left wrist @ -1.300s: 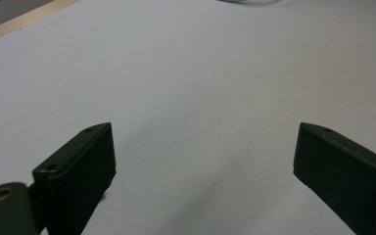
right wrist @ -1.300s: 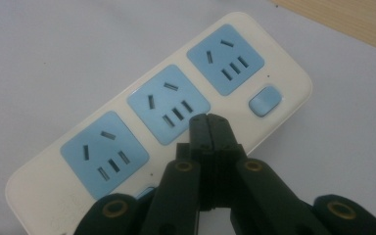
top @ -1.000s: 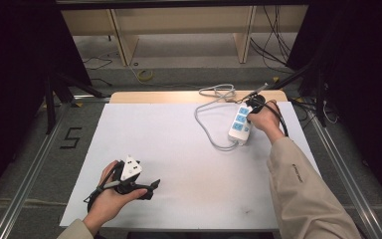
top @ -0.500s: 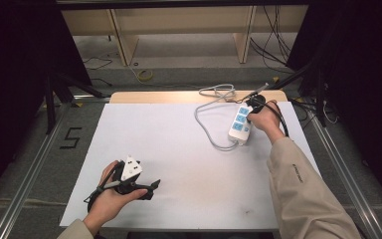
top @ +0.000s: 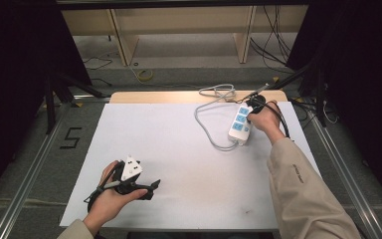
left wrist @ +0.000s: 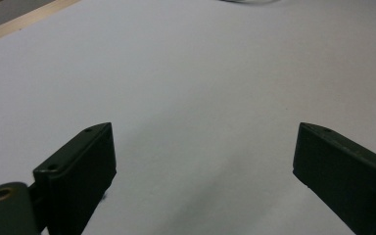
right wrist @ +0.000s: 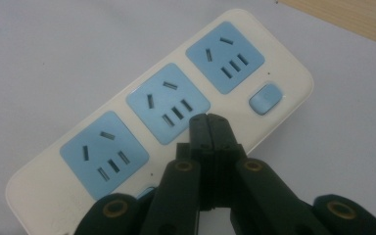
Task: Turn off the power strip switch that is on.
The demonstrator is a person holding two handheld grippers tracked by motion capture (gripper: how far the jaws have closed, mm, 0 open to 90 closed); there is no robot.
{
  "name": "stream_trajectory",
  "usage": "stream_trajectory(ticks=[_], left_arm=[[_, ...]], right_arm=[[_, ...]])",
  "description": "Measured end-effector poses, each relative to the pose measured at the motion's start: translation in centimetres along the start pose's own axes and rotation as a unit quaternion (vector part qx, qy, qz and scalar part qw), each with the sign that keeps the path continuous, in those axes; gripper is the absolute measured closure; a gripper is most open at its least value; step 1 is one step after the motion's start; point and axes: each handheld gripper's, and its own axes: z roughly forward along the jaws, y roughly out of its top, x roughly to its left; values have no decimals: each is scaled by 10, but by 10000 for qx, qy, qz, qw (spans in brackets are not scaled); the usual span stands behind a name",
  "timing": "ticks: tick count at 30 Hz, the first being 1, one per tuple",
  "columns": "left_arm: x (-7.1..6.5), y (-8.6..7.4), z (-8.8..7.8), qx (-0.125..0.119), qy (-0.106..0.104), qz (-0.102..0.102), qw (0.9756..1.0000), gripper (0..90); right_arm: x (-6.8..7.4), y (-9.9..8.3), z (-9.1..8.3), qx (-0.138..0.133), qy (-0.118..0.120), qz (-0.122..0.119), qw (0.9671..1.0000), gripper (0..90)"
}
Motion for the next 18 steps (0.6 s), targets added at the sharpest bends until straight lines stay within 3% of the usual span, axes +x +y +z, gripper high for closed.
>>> stream_trajectory(ticks=[18], left_arm=[[0, 0, 0, -4, 15, 1, 10000, 85]], right_arm=[[0, -1, 0, -38, 3, 1, 10000, 900]])
